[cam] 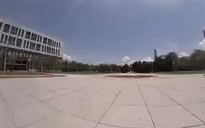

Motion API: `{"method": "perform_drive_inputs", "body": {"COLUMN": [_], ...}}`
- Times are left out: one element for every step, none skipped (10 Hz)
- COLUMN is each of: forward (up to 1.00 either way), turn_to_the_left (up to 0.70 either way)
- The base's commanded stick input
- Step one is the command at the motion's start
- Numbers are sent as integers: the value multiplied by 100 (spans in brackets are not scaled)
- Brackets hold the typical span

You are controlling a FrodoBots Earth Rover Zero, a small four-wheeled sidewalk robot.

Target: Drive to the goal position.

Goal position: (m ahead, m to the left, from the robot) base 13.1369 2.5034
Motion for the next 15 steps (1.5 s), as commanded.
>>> {"method": "perform_drive_inputs", "body": {"forward": [50,50,50,50,50,50,50,50,50,50,50,50,50,50,50], "turn_to_the_left": [1,1,1,1,1,1,1,1,1,1,1,1,1,1,1]}}
